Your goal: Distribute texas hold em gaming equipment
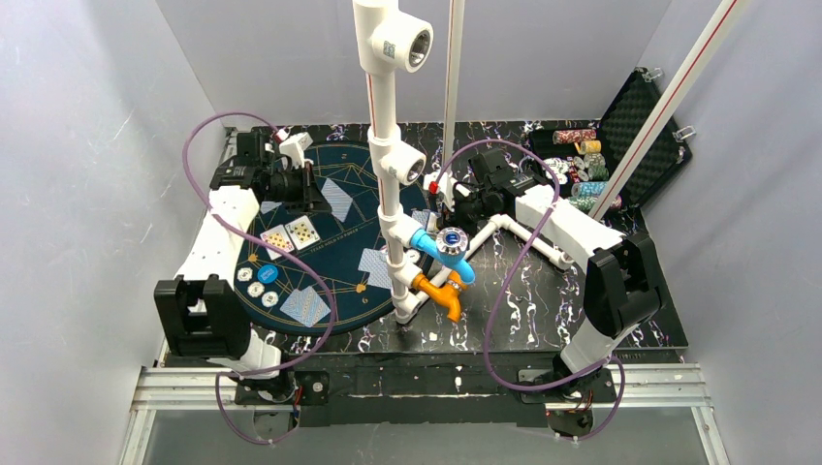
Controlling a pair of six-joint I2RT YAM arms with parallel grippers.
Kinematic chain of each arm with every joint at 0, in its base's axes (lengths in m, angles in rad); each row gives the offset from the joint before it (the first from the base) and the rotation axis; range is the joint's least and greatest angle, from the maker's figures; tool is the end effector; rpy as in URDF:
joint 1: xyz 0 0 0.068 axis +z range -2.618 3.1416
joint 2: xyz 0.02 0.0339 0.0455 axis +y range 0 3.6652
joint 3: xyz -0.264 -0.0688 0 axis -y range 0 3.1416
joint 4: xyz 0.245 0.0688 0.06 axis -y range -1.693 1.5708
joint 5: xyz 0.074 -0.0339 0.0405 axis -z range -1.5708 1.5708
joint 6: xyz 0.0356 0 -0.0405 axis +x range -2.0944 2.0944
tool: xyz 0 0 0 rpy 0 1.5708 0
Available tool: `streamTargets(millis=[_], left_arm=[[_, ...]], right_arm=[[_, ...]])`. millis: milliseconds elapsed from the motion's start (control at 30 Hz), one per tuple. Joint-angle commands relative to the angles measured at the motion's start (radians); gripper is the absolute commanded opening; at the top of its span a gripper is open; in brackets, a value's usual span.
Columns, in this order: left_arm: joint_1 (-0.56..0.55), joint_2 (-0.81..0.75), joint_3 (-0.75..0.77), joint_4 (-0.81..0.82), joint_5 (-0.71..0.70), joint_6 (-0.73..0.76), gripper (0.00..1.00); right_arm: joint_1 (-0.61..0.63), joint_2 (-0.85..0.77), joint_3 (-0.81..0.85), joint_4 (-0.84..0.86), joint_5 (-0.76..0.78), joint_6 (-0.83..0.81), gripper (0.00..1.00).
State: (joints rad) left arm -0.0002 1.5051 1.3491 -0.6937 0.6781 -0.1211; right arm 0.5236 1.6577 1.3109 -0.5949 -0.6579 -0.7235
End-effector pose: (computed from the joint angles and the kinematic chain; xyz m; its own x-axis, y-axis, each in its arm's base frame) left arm 0.3212 -0.0224 0.3217 -0.7956 -0.0939 -0.5985 0.3205 0.7730 -0.5475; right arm 0.2955 0.1958 0.2670 -0.0566 -0.6376 -0.7683 -0.9936 0.1111 -0.0190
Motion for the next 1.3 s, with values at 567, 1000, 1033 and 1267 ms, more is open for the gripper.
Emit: streamTargets(millis=[567,1000,1033,1267], left_arm=[[-0.091,0.035,-0.334,0.656,-0.534,1.223,0.0],[-0.127,0.178,-0.423,0.735,-0.558,1.322,0.0],[-0.128,0.182,-0.433,0.736,-0.556,1.335,0.0],[-0.133,0.172,-0.481,0.713,-0.556,1.394,0.2]], right_arm=[[-0.005,-0.032,0.001,0.036,0.006,0.031,0.01],[-0.005,-0.019,0.016,0.032,0.02,0.035,0.01],[-0.005,-0.018,0.016,0.031,0.021,0.036,0.01],[-0.005,-0.012,0.019,0.035,0.024,0.034,0.01]])
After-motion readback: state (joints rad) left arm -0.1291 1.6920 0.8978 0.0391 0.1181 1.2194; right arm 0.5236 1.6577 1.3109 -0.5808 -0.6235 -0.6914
